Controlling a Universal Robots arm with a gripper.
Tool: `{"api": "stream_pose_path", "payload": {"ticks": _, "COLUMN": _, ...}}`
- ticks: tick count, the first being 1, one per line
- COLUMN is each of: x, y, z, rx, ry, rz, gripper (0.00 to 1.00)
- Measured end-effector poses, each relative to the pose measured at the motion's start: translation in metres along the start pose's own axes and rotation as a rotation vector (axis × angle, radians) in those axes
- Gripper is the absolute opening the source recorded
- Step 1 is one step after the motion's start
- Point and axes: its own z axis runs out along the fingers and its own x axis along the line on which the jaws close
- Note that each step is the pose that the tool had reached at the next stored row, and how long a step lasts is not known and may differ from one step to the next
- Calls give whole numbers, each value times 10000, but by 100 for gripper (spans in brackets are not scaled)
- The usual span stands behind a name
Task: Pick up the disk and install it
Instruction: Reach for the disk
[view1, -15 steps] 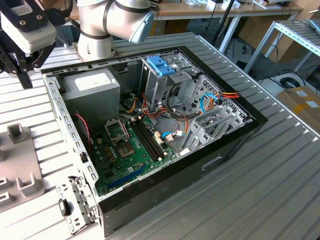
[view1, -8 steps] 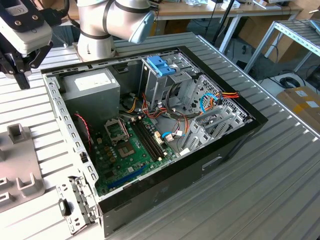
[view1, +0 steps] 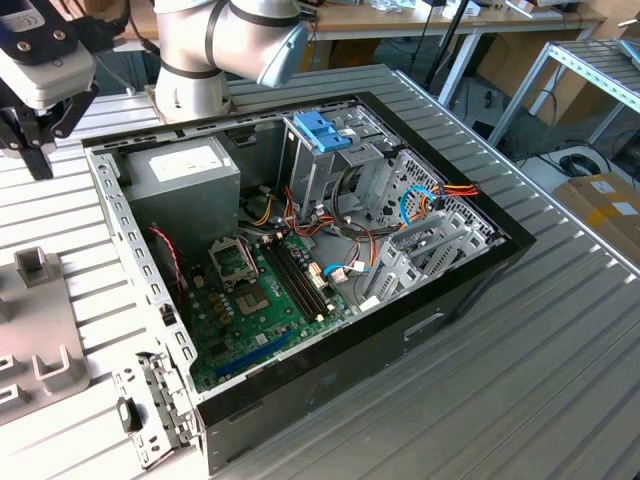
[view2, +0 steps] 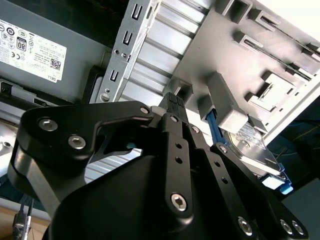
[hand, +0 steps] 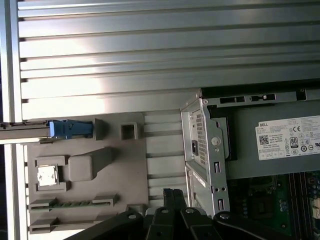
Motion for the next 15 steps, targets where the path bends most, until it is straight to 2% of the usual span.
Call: {"api": "stream_pose_path", "payload": {"ticks": 15, "x": 84, "y": -6, "z": -2, "rx": 0, "ry": 0, "rz": 1, "gripper": 10}}
